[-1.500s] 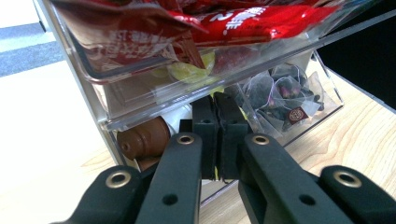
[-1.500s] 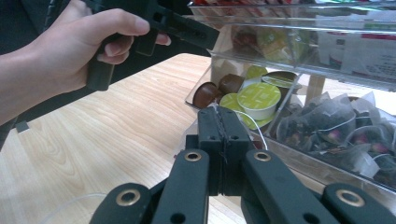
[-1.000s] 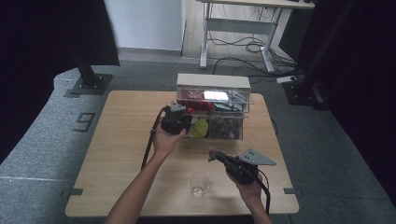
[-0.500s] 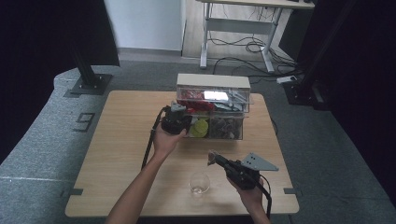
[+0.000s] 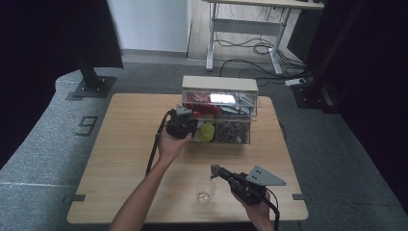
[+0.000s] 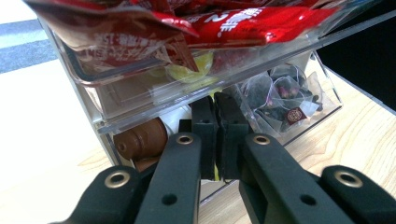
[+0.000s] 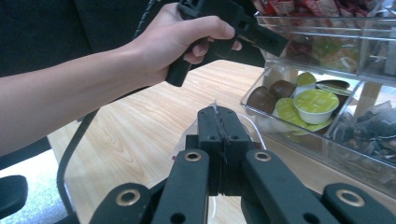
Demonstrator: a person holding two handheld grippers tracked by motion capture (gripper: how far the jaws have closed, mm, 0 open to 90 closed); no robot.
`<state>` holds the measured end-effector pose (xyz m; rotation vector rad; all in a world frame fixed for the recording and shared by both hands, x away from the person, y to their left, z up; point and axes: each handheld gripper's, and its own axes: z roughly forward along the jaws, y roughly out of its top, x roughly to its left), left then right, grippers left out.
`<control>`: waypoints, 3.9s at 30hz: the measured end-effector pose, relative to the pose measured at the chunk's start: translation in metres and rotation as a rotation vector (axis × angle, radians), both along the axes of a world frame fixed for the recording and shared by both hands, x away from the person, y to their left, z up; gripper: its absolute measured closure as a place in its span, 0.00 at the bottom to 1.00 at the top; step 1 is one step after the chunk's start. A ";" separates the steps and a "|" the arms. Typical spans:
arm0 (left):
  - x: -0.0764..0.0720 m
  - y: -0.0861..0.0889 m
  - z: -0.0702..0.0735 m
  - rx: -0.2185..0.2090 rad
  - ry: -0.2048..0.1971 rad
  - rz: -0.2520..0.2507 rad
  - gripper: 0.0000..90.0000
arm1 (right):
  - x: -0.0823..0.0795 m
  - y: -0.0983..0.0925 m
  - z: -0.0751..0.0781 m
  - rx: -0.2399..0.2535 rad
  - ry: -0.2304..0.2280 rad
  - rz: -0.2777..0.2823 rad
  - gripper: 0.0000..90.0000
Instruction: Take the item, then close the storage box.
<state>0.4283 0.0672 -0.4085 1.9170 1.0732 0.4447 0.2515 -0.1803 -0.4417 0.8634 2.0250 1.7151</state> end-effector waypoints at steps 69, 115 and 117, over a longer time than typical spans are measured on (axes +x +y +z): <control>-0.003 -0.002 -0.004 0.002 0.014 -0.011 0.96 | -0.010 0.019 -0.025 -0.083 0.015 0.030 0.69; -0.013 0.005 -0.027 0.003 0.049 -0.025 0.95 | 0.009 -0.013 -0.031 -0.084 0.071 -0.061 0.66; -0.013 0.004 -0.029 0.001 0.053 -0.024 0.95 | 0.010 -0.014 -0.032 -0.081 0.074 -0.063 0.66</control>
